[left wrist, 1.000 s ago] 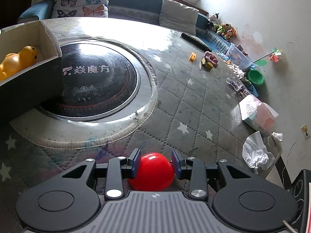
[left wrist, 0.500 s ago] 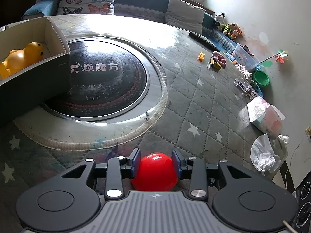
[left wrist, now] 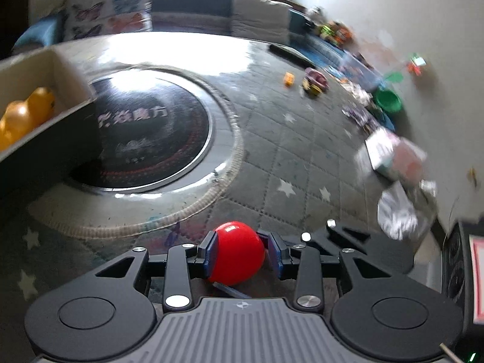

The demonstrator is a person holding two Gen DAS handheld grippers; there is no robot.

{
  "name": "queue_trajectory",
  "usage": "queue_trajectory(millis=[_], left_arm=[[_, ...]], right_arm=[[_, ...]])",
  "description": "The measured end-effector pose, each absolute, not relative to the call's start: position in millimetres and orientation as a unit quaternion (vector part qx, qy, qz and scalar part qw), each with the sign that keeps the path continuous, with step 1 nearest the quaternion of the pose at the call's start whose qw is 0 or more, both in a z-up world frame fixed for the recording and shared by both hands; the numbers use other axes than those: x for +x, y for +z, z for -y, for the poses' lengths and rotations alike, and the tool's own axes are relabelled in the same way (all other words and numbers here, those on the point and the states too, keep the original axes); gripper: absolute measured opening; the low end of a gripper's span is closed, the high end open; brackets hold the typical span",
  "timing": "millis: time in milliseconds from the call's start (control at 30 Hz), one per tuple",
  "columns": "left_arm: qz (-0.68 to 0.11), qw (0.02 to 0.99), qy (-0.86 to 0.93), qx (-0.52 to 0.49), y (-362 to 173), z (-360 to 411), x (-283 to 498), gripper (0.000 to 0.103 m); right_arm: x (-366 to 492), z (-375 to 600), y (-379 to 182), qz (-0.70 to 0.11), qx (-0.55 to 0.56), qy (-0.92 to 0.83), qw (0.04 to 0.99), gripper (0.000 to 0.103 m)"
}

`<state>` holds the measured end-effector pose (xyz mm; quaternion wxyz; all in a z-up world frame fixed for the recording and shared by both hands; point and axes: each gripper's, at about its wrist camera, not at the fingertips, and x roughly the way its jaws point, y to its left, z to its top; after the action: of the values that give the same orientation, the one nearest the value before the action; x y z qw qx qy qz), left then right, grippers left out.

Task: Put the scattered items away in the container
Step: 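Close the left gripper on the red ball while the right gripper clamps it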

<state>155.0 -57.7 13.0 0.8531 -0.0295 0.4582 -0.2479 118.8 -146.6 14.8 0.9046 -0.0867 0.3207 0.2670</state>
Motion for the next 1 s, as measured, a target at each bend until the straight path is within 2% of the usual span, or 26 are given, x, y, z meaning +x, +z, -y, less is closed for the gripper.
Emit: queue_trajectory(millis=[233,533,700,1000], left_arm=[[-0.454,0.849,-0.267,0.025,10,61,157,0.039],[-0.441,0.839,-0.293,0.129,6,79,153,0.047],[-0.459,0.826,-0.306,0.114,-2,75,167,0.055],[-0.463,0.826,-0.305,0.097,-7,72,175,0.057]], right_arm=[[118,146,16,-0.320,-0.092,0.272,0.903,0.055],[120,145,17,-0.320,-0.103,0.280,0.899,0.055],[122,147,18,-0.319,-0.102,0.285,0.898,0.056],[122,148,19,-0.316,-0.097,0.282,0.900,0.056]])
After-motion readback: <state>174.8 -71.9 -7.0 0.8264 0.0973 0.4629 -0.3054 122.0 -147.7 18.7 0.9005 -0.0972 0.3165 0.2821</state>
